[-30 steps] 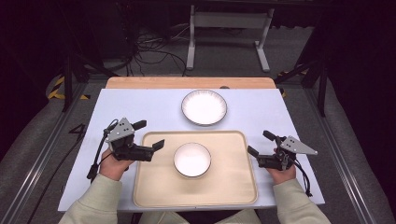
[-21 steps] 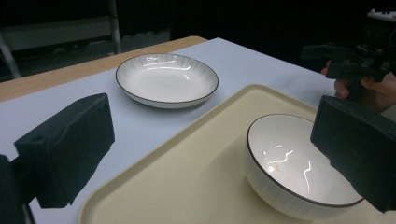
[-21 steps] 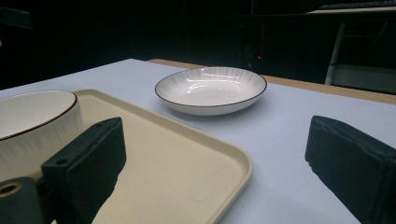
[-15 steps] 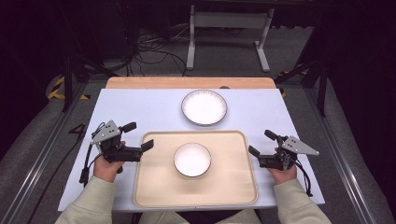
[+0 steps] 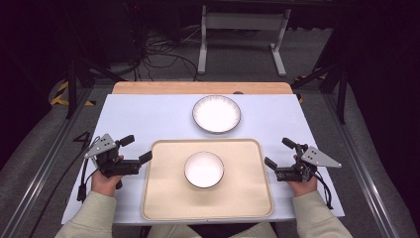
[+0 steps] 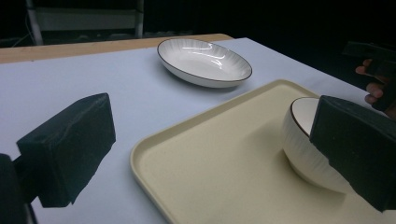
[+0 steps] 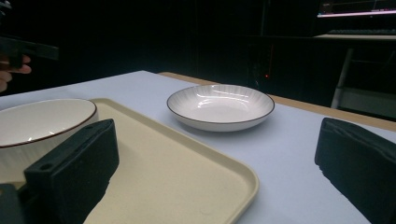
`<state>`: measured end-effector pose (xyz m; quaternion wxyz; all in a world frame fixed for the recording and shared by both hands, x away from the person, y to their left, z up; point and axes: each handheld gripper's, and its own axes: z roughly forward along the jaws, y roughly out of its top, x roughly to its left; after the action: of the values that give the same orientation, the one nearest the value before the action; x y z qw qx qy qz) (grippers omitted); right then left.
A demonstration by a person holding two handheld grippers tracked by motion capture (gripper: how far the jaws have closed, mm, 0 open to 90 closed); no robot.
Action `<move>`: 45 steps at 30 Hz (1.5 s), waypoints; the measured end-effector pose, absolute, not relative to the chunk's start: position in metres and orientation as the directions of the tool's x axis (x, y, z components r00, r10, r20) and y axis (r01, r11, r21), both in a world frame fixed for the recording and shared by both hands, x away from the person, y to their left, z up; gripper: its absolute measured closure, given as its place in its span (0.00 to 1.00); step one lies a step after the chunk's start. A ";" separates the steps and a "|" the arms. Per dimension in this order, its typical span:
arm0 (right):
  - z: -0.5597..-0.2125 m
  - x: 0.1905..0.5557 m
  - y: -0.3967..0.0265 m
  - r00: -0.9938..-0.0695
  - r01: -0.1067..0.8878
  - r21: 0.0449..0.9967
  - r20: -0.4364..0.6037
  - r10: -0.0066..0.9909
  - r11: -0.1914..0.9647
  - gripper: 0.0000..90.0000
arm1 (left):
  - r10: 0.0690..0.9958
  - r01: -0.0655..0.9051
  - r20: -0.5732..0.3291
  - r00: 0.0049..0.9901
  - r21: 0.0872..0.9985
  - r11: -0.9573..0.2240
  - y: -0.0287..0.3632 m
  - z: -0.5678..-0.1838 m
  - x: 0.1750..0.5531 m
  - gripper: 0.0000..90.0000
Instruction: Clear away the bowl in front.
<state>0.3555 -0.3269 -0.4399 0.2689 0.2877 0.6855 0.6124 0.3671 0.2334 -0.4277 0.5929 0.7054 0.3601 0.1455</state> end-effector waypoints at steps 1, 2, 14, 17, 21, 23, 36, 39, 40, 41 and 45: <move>-0.440 0.355 -0.327 -0.693 0.061 0.995 -0.016 0.721 0.082 0.00 | 0.679 0.332 -0.221 0.701 0.943 -0.036 0.235 -0.430 0.367 0.01; -0.439 0.354 -0.328 -0.697 0.055 0.995 -0.020 0.717 0.081 0.00 | 0.679 0.333 -0.222 0.700 0.942 -0.036 0.235 -0.431 0.366 0.01; -0.438 0.350 -0.330 -0.699 0.019 0.997 -0.044 0.714 0.080 0.00 | 0.682 0.340 -0.227 0.695 0.940 -0.034 0.244 -0.448 0.357 0.01; -0.439 0.351 -0.332 -0.694 0.022 0.997 -0.041 0.719 0.078 0.00 | 0.684 0.327 -0.197 0.703 0.943 -0.064 0.243 -0.453 0.353 0.00; -0.440 0.351 -0.332 -0.697 0.020 0.996 -0.045 0.716 0.083 0.00 | 0.695 0.321 -0.190 0.693 0.945 -0.062 0.243 -0.455 0.351 0.00; -0.441 0.350 -0.331 -0.699 0.031 0.996 -0.036 0.714 0.080 0.00 | 0.696 0.317 -0.181 0.695 0.946 -0.071 0.242 -0.456 0.348 0.00; -0.447 0.350 -0.331 -0.697 0.041 0.996 -0.026 0.716 0.075 0.00 | 0.686 0.335 -0.188 0.703 0.938 -0.087 0.239 -0.466 0.351 0.01; -0.447 0.350 -0.330 -0.697 0.045 0.996 -0.022 0.717 0.075 0.00 | 0.684 0.322 -0.172 0.709 0.942 -0.098 0.238 -0.466 0.350 0.00; -0.447 0.350 -0.330 -0.694 0.048 0.996 -0.019 0.719 0.073 0.00 | 0.685 0.322 -0.171 0.709 0.942 -0.098 0.238 -0.466 0.350 0.00; -0.447 0.351 -0.331 -0.694 0.050 0.996 -0.018 0.720 0.074 0.00 | 0.686 0.322 -0.173 0.707 0.942 -0.095 0.238 -0.466 0.351 0.01; -0.448 0.351 -0.331 -0.689 0.055 0.996 -0.018 0.725 0.077 0.00 | 0.686 0.333 -0.196 0.701 0.940 -0.071 0.240 -0.466 0.350 0.01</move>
<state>0.3514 -0.3307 -0.4478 0.2716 0.2859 0.6815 0.6164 0.3505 0.2403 -0.4664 0.5813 0.7158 0.3558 0.1521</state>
